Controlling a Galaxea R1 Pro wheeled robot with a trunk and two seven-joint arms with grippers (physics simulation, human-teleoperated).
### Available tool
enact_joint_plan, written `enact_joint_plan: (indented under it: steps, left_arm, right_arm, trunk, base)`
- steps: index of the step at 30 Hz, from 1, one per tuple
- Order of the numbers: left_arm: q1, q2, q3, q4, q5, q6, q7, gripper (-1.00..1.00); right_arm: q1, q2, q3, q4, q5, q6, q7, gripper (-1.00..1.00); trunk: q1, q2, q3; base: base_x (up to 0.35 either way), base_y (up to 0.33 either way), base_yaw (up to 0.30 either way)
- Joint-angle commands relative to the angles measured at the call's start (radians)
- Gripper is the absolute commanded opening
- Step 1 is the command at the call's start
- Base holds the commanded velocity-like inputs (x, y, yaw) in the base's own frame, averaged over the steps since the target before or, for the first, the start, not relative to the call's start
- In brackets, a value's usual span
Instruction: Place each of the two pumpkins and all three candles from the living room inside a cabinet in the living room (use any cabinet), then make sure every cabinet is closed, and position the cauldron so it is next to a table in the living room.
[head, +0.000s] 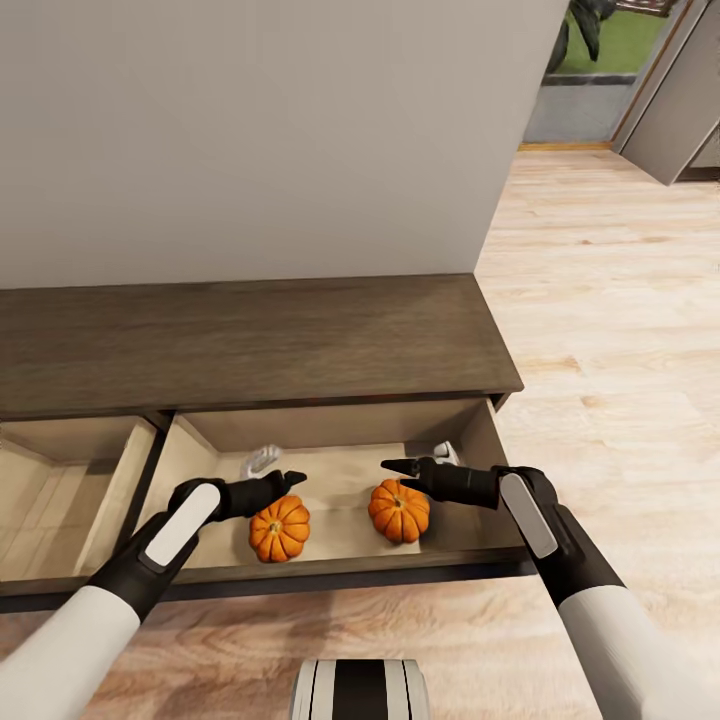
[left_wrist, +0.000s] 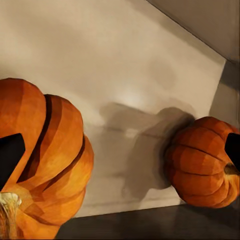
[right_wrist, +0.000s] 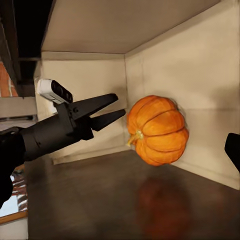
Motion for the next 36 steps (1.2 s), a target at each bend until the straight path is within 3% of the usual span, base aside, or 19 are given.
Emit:
enact_joint_plan:
  steps: [1, 8, 18, 22, 28, 36]
  left_arm:
    - [0.001, 0.0, 0.0, -0.006, 0.0, 0.002, 0.0, 1.0]
    - [0.006, 0.003, 0.0, -0.042, 0.0, 0.027, 0.0, 1.0]
    - [0.007, 0.005, 0.0, -0.06, 0.0, 0.027, -0.025, 1.0]
    - [0.007, 0.01, 0.0, -0.079, 0.003, 0.034, -0.041, 1.0]
    - [0.013, 0.014, 0.001, -0.128, 0.013, 0.143, -0.043, 1.0]
    - [0.013, 0.015, 0.003, -0.153, 0.027, 0.174, -0.042, 1.0]
  right_arm:
    - [0.0, 0.0, 0.0, 0.0, 0.001, 0.0, 0.0, 1.0]
    - [0.0, -0.001, 0.0, -0.001, 0.002, 0.0, 0.0, 1.0]
    - [0.0, -0.002, 0.0, -0.003, 0.004, 0.0, -0.001, 1.0]
    - [0.0, -0.003, 0.0, -0.006, 0.005, 0.002, 0.006, 1.0]
    - [0.0, -0.005, 0.0, -0.014, 0.005, 0.004, 0.011, 1.0]
    - [0.0, -0.006, 0.003, -0.016, 0.003, 0.011, 0.012, 1.0]
  trunk:
    - [0.0, 0.0, 0.004]
    - [-0.004, 0.002, 0.031]
    - [-0.004, 0.002, 0.031]
    - [-0.005, 0.003, 0.047]
    - [-0.008, 0.004, 0.07]
    - [-0.012, 0.006, 0.101]
  base:
    - [0.0, 0.0, 0.0]
    - [0.0, 0.0, 0.0]
    - [0.0, 0.0, 0.0]
    - [0.0, 0.0, 0.0]
    - [0.0, 0.0, 0.0]
    - [0.0, 0.0, 0.0]
